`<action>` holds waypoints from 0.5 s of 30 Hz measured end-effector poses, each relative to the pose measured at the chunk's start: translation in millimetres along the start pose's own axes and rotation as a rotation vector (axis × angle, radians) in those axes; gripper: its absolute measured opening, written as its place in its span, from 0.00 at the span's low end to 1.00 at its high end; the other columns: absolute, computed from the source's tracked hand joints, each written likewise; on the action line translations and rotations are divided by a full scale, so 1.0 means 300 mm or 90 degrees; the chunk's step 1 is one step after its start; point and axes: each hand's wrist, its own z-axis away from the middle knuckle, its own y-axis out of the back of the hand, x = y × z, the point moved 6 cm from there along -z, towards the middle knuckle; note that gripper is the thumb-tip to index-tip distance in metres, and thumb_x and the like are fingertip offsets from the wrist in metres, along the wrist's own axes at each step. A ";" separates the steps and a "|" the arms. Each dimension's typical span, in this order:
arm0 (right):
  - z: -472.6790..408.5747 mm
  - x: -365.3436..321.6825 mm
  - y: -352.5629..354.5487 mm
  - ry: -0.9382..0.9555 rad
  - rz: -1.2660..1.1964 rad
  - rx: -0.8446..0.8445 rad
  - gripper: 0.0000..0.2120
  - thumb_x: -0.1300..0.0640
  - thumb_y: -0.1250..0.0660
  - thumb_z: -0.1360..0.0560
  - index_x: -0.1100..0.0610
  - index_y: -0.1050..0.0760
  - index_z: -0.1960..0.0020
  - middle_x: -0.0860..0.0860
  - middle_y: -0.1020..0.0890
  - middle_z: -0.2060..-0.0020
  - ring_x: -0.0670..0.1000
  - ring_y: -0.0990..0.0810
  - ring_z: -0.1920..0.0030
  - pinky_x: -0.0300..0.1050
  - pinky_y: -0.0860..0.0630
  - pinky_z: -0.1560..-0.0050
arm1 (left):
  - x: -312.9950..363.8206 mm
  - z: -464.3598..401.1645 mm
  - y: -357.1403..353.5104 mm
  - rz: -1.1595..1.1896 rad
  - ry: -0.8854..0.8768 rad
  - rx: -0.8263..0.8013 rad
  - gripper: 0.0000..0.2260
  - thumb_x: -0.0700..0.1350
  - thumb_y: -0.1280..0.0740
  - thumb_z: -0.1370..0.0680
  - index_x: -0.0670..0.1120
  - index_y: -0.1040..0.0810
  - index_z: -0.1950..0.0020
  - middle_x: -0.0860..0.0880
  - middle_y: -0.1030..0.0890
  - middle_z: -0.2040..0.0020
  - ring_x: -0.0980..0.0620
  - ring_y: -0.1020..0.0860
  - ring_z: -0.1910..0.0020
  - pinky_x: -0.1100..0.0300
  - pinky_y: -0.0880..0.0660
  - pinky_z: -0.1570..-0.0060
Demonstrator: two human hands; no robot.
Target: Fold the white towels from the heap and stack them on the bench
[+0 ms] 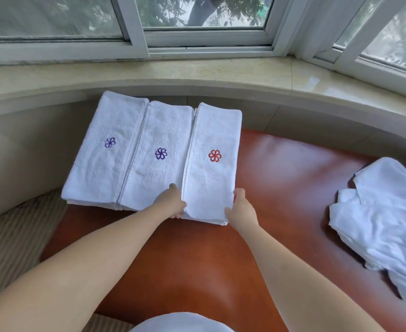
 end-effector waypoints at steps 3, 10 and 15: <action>0.085 0.000 -0.031 0.104 0.208 0.007 0.36 0.61 0.36 0.24 0.47 0.46 0.21 0.53 0.36 0.29 0.58 0.29 0.34 0.52 0.24 0.47 | -0.010 0.062 -0.025 -0.181 -0.071 0.101 0.29 0.46 0.35 0.19 0.46 0.47 0.23 0.44 0.22 0.49 0.47 0.22 0.58 0.54 0.23 0.63; 0.259 0.095 -0.125 0.154 0.413 -0.214 0.33 0.56 0.36 0.22 0.52 0.43 0.19 0.50 0.41 0.20 0.59 0.30 0.29 0.54 0.28 0.36 | -0.057 0.255 -0.228 -0.487 -0.098 -0.049 0.34 0.58 0.37 0.20 0.56 0.48 0.16 0.50 0.55 0.16 0.42 0.57 0.18 0.42 0.45 0.22; 0.344 0.095 -0.010 0.189 0.348 -0.148 0.28 0.50 0.36 0.21 0.51 0.37 0.22 0.52 0.31 0.27 0.59 0.30 0.29 0.55 0.27 0.34 | 0.002 0.391 -0.217 -0.431 -0.116 -0.006 0.35 0.59 0.37 0.20 0.55 0.48 0.16 0.49 0.50 0.16 0.43 0.49 0.18 0.43 0.39 0.24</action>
